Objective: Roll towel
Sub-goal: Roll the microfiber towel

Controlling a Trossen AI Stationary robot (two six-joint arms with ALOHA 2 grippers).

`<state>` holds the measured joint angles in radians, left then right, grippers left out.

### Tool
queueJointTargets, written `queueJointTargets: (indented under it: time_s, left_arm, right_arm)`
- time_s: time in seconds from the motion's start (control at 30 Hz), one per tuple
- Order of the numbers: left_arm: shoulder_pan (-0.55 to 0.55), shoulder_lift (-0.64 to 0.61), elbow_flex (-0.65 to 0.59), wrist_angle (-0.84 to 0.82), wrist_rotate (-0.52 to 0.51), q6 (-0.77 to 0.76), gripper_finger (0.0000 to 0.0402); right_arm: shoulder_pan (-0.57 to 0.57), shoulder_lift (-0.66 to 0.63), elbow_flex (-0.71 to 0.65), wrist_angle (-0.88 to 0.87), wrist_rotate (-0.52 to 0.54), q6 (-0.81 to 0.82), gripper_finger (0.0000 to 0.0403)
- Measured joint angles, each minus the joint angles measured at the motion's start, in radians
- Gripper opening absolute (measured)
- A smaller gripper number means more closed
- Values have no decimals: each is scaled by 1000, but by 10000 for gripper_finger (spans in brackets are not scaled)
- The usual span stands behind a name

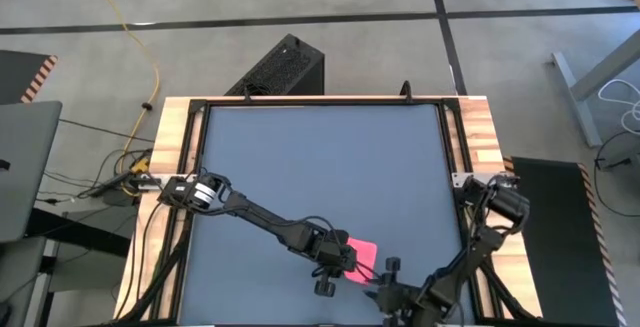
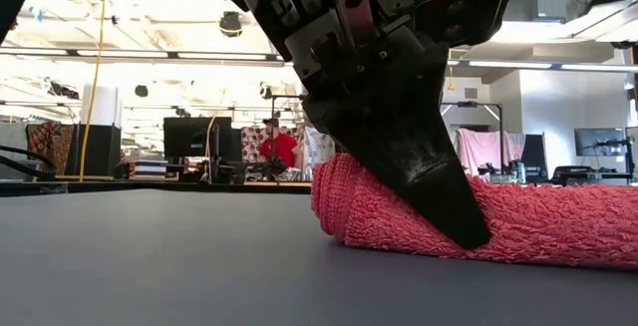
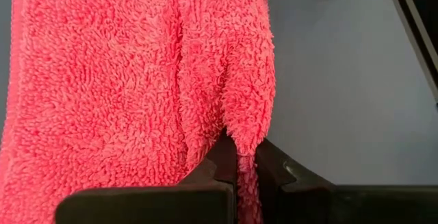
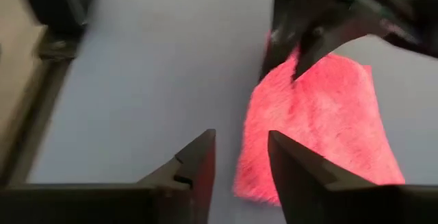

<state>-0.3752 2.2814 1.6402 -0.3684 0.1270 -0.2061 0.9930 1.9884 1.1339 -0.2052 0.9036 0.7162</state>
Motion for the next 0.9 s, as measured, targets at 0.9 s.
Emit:
queueJointTargets:
  time_s: [0.9]
  left_arm:
    - [2, 0, -2, 0, 20, 22, 0]
  right_arm:
    - [-97, 71, 9, -115, -150, 143, 150]
